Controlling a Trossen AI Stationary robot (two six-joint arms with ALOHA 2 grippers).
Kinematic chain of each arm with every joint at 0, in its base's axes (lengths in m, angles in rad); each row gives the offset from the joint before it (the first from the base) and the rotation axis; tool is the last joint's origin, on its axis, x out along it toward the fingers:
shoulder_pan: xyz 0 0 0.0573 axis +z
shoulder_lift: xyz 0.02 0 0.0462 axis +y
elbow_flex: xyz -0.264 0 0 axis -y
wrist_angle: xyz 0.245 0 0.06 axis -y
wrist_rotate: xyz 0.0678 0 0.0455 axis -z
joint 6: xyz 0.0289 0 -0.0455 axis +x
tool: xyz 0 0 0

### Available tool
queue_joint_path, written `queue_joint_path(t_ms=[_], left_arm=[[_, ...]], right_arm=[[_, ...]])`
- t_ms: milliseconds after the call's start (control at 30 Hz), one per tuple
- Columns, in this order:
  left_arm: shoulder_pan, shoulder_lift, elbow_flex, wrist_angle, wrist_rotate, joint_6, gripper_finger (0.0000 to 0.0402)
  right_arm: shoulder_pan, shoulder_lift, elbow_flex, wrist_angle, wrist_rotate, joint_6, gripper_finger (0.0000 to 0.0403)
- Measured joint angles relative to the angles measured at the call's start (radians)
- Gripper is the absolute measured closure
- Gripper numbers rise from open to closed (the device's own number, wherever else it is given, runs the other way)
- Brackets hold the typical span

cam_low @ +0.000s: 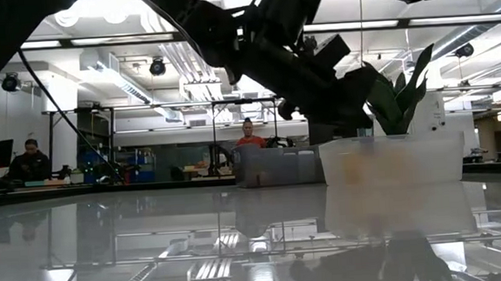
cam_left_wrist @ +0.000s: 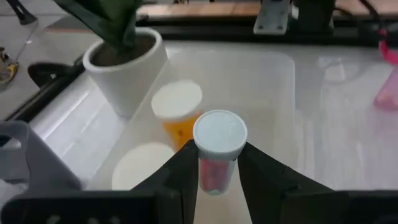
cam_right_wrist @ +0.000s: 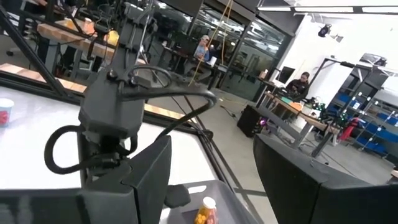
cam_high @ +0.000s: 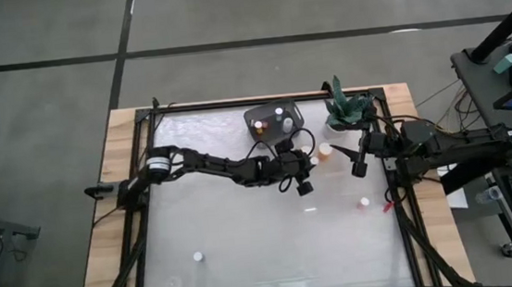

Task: Pick and place medicine bottles into bin by pill shape (circle, oval)
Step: Put the right small blue pill bottle into the transparent bin

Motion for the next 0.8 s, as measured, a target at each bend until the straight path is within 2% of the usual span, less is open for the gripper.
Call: queue_joint_path(t_ms=[600,800], left_arm=[[0.000,0.019,0.000,0.008,-0.005,-0.008,0.0315],[0.000,0.019,0.000,0.008,-0.005,-0.024,0.0286]], right_arm=[[0.000,0.000,0.000,-0.002,0.018,0.000,0.0184],[0.000,0.000,0.000,-0.003,0.018,0.000,0.0184]])
